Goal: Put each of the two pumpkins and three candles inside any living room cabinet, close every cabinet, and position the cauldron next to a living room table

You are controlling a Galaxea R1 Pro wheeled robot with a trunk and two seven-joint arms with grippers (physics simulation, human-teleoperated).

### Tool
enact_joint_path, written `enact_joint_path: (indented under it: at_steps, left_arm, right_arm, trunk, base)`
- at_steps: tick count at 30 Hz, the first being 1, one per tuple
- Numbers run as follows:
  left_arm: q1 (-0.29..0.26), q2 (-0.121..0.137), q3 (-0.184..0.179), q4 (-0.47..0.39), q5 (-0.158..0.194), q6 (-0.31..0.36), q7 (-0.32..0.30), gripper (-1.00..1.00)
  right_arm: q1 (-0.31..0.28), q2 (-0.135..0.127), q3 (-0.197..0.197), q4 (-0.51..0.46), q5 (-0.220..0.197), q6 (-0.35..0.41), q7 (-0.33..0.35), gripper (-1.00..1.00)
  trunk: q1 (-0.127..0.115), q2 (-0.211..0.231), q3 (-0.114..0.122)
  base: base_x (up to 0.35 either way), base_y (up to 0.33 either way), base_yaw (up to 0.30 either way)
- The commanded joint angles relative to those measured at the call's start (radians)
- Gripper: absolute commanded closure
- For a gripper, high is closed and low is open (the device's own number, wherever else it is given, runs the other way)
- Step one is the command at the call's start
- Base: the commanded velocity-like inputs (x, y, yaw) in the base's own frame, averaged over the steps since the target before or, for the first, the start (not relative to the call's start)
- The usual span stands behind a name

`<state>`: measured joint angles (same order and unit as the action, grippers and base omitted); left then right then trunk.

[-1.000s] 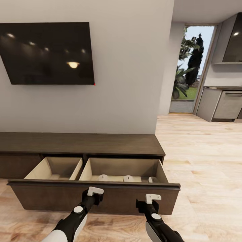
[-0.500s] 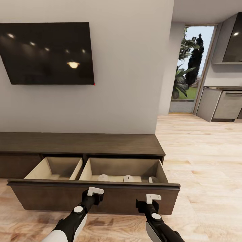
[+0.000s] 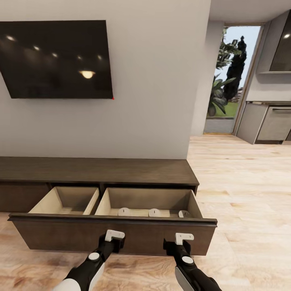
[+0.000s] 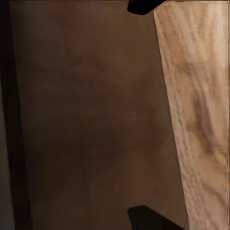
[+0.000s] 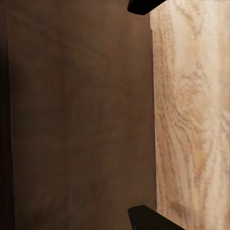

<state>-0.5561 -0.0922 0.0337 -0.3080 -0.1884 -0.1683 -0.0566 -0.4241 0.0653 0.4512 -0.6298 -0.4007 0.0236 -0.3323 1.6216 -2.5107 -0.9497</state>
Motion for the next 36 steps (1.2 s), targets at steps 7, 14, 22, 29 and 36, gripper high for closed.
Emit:
enact_joint_path:
  at_steps: [7, 14, 22, 29, 36]
  left_arm:
    - [-0.002, 0.001, -0.001, 0.022, 0.097, -0.004, -0.024, -1.0]
    - [-0.001, 0.002, -0.001, 0.024, 0.115, -0.011, -0.03, -1.0]
    - [-0.001, 0.001, -0.006, 0.024, 0.114, -0.013, -0.029, -1.0]
    - [-0.001, 0.002, -0.006, 0.024, 0.111, -0.015, -0.029, -1.0]
    - [-0.001, 0.001, -0.007, 0.024, 0.11, -0.016, -0.029, -1.0]
  right_arm:
    - [-0.001, -0.001, 0.006, -0.003, -0.007, 0.002, -0.008, -1.0]
    - [-0.001, -0.001, 0.007, -0.004, -0.007, 0.002, -0.008, -1.0]
    - [-0.001, 0.0, 0.009, -0.004, -0.006, 0.002, -0.008, -1.0]
    - [-0.001, 0.0, 0.009, -0.005, -0.006, 0.002, -0.008, -1.0]
    - [-0.001, 0.001, 0.009, -0.004, -0.007, 0.002, -0.008, -1.0]
  trunk:
    - [0.0, 0.0, -0.001]
    - [0.0, 0.0, -0.001]
    - [0.0, 0.0, -0.001]
    - [0.0, 0.0, -0.001]
    - [0.0, 0.0, -0.001]
  base:
    - [0.0, 0.0, 0.0]
    - [0.007, 0.0, 0.0]
    - [0.089, 0.0, 0.0]
    - [0.099, 0.0, 0.0]
    - [0.038, 0.0, 0.0]
